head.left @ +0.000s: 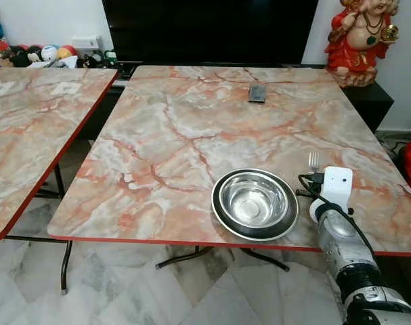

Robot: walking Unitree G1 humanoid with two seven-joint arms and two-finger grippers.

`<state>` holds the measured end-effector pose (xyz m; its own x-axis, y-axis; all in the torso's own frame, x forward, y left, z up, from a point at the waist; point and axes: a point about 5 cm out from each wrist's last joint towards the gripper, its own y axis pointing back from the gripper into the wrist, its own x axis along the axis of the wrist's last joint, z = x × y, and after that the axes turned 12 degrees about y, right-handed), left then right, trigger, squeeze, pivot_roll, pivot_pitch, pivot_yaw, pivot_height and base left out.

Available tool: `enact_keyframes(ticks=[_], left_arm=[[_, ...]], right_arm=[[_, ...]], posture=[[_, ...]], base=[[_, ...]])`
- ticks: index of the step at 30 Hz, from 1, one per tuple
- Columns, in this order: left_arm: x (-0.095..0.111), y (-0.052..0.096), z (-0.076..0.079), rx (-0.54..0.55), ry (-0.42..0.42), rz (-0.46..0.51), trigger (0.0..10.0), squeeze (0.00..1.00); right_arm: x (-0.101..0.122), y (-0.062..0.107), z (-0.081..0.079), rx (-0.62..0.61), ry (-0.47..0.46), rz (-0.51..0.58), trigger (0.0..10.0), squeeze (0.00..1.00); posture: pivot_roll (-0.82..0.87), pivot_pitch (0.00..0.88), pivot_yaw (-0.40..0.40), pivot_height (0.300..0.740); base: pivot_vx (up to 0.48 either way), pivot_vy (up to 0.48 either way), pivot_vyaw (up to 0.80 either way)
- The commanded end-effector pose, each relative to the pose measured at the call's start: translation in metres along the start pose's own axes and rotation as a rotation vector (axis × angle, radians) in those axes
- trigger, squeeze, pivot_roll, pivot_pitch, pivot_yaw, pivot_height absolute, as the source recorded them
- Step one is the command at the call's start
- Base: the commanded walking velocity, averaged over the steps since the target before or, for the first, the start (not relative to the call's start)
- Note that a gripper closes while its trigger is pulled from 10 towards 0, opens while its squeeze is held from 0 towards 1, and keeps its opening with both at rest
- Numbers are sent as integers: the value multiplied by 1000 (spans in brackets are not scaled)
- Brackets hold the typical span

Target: Setting the table

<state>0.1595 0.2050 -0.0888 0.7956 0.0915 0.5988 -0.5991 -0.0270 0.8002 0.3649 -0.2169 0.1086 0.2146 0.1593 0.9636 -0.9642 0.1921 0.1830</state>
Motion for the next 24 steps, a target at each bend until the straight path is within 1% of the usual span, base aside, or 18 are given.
enact_keyframes(ticks=[1, 9, 14, 24], left_arm=[[-9, 3, -5, 10, -11, -39, 10000, 0], [-8, 3, -6, 13, -11, -39, 10000, 0], [-8, 3, -7, 14, -12, -39, 10000, 0], [-9, 3, -9, 19, -18, -39, 10000, 0]], right_arm=[[2, -1, -3, 8, 8, 9, 10000, 0], [-5, -2, -2, -2, 22, -5, 10000, 0], [-8, -1, -1, -18, 8, -14, 10000, 0], [-14, 1, -4, -14, 0, -26, 10000, 0]], posture=[[-16, 113, 36, 740], [-5, 119, 37, 740], [0, 125, 41, 740], [7, 132, 46, 740]], base=[[0, 0, 0], [0, 0, 0], [0, 0, 0], [0, 0, 0]])
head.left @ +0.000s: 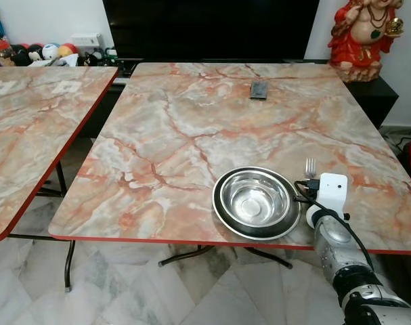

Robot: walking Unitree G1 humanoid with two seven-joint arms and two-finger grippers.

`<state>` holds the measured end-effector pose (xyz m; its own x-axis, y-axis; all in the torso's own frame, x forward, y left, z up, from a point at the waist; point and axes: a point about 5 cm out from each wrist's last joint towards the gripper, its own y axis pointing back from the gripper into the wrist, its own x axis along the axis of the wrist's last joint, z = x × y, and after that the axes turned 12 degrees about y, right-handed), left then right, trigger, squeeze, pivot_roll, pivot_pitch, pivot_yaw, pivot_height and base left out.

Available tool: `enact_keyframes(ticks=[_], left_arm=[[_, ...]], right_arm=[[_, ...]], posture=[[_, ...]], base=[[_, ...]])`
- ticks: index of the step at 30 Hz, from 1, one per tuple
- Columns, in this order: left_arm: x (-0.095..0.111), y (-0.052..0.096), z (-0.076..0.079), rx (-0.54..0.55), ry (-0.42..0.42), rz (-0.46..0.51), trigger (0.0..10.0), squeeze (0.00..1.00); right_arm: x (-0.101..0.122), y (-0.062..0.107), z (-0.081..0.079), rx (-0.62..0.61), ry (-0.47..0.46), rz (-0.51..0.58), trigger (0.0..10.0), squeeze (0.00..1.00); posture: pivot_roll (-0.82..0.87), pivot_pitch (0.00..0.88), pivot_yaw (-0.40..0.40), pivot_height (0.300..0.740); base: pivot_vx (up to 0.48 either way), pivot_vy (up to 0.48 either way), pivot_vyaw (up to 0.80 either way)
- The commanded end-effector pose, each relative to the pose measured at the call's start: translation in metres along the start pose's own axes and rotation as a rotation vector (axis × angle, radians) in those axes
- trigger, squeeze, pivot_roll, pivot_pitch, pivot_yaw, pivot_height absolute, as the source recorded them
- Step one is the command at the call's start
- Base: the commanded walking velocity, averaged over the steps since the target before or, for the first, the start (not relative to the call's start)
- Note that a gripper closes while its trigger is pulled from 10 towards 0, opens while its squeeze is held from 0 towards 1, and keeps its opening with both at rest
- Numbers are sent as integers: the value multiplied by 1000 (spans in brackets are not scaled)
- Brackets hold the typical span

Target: Setting the table

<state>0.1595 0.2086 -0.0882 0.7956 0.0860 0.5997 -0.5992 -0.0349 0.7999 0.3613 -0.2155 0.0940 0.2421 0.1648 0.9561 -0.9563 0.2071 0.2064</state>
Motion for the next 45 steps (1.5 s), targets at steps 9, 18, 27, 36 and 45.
enact_keyframes(ticks=[9, 18, 27, 36, 45], left_arm=[[-10, 3, -5, 11, -14, -42, 10000, 0], [-10, 3, -5, 12, -15, -41, 10000, 0], [-10, 3, -5, 10, -15, -40, 10000, 0], [-10, 3, -4, 9, -13, -38, 10000, 0], [-10, 2, -3, 7, -11, -39, 10000, 0]], right_arm=[[-3, 0, 0, -5, -11, -11, 10000, 94], [-5, 1, -4, 1, -16, -15, 10000, 263], [-2, 0, -4, -5, -24, 3, 10000, 565], [1, 0, -2, -12, -25, 14, 10000, 251], [11, -2, 3, -50, -19, 76, 10000, 0]], posture=[[12, 135, 46, 740], [12, 135, 46, 740], [10, 132, 44, 740], [8, 130, 41, 740], [5, 129, 40, 740]], base=[[0, 0, 0], [0, 0, 0], [0, 0, 0], [0, 0, 0], [0, 0, 0]])
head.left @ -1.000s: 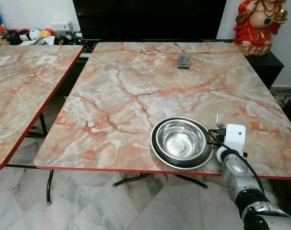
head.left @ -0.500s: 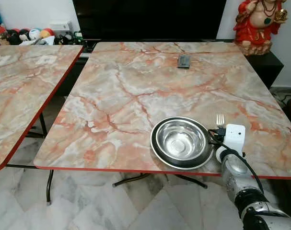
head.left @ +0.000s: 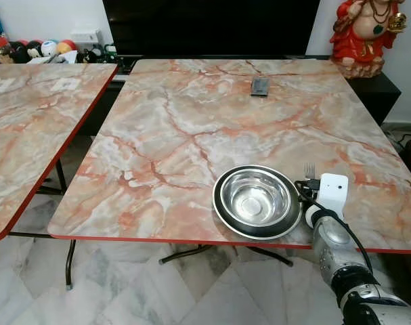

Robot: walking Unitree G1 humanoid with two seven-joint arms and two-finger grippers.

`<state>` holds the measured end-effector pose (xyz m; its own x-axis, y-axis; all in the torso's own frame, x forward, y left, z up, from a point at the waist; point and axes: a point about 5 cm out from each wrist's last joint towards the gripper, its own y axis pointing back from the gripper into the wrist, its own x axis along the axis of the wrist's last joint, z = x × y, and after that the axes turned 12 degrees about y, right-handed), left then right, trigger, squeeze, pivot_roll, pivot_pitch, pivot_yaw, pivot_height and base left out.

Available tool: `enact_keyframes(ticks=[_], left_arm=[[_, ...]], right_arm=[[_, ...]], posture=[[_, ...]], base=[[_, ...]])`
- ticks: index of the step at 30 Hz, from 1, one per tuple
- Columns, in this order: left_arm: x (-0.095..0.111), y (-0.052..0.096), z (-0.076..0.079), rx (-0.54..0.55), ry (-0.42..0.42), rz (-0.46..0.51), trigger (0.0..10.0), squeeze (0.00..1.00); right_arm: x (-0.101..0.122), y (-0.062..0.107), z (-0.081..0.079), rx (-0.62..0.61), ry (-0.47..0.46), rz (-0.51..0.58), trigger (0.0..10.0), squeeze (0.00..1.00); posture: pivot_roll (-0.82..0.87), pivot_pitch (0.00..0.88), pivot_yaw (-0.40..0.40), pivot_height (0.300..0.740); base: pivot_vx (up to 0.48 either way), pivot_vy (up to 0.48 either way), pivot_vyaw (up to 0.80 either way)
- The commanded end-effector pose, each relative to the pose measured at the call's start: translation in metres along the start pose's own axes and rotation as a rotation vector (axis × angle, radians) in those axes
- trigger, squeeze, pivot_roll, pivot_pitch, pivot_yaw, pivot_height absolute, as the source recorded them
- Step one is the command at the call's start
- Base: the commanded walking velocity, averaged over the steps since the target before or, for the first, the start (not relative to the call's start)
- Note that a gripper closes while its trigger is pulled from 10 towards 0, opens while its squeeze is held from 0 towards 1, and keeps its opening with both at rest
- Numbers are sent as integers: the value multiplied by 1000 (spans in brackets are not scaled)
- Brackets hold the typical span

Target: Setting the table

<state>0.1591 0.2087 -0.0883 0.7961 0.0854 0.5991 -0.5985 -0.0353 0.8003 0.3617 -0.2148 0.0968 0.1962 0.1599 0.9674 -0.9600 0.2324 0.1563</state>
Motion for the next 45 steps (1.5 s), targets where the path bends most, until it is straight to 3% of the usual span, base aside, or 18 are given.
enact_keyframes(ticks=[1, 16, 26, 34, 45], left_arm=[[-9, 2, -3, 6, -11, -38, 10000, 0], [-9, 2, -2, -1, -20, -37, 10000, 0], [-9, 2, -2, 5, -20, -32, 10000, 0], [-9, 2, 0, 15, -14, -29, 10000, 0], [-3, -1, 4, 26, -1, -21, 10000, 0]], right_arm=[[13, -3, 4, -31, -3, 58, 10000, 0], [44, 1, 17, -152, -54, 293, 10000, 0], [47, 29, 23, -175, -18, 477, 10000, 0], [36, 41, 22, -143, 12, 462, 10000, 0], [22, 48, 9, -102, 6, 415, 10000, 0]], posture=[[5, 127, 39, 740], [-3, 116, 36, 740], [-29, 67, 29, 740], [-45, 0, 19, 740], [-52, 0, 20, 740]], base=[[0, 0, 0], [0, 0, 0], [0, 0, 0], [0, 0, 0], [0, 0, 0]])
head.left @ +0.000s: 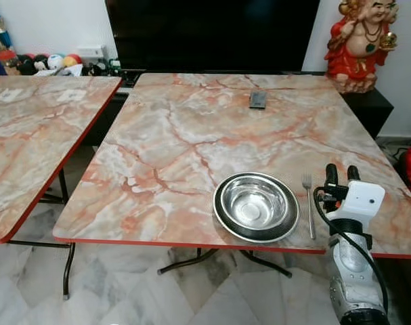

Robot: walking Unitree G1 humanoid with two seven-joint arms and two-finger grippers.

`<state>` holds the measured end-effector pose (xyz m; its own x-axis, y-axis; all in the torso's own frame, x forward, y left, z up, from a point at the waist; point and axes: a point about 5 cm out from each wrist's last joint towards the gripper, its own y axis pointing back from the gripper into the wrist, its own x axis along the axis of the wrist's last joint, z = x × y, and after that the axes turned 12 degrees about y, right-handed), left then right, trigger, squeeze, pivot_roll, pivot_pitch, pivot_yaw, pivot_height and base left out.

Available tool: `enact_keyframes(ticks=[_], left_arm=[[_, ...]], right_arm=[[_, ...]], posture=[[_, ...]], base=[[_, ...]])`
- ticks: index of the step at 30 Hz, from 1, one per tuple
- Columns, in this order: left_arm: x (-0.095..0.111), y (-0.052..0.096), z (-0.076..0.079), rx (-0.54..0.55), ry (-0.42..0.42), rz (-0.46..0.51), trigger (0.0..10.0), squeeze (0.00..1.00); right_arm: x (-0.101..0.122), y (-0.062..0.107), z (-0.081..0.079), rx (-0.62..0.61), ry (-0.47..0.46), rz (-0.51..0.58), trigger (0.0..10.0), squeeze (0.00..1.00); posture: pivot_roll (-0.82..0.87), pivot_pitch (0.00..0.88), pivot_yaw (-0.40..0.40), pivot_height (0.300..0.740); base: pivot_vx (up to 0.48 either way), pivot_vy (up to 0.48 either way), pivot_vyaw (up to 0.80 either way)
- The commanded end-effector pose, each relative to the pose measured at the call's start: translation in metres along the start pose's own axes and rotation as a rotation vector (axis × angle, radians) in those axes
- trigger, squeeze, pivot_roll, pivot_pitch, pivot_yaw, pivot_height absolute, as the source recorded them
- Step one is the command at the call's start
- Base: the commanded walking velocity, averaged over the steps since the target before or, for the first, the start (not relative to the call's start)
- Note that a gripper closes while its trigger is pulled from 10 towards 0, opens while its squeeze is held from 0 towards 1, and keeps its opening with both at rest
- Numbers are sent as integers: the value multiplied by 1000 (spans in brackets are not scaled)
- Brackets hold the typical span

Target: Setting the table

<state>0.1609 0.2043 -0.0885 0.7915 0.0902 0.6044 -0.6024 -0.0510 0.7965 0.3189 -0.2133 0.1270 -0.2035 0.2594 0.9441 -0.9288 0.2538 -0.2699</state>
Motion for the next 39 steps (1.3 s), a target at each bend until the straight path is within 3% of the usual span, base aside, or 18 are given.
enact_keyframes(ticks=[1, 12, 22, 26, 39], left_arm=[[-3, 0, -1, 11, -5, -26, 10000, 0], [-1, -1, 0, 14, 14, -27, 10000, 0], [-4, 0, 0, 23, 33, -31, 10000, 0], [-4, 0, 0, 23, 35, -32, 10000, 0], [-3, 0, 0, 25, 43, -28, 10000, 0]], right_arm=[[1, 2, -6, 16, 3, -4, 10000, 0], [0, 11, -13, 46, -14, -32, 10000, 0], [8, 9, -18, 117, 50, -1, 10000, 0], [9, 11, -19, 118, 44, 2, 10000, 0], [14, 10, -21, 117, 17, 0, 10000, 0]], posture=[[-55, 0, 21, 740], [-53, 0, 16, 740], [-19, 0, -5, 740], [-14, 0, -6, 740], [-9, 0, -12, 740]], base=[[0, 0, 0], [0, 52, 0], [0, 465, 364], [0, 480, 722], [0, 480, 0]])
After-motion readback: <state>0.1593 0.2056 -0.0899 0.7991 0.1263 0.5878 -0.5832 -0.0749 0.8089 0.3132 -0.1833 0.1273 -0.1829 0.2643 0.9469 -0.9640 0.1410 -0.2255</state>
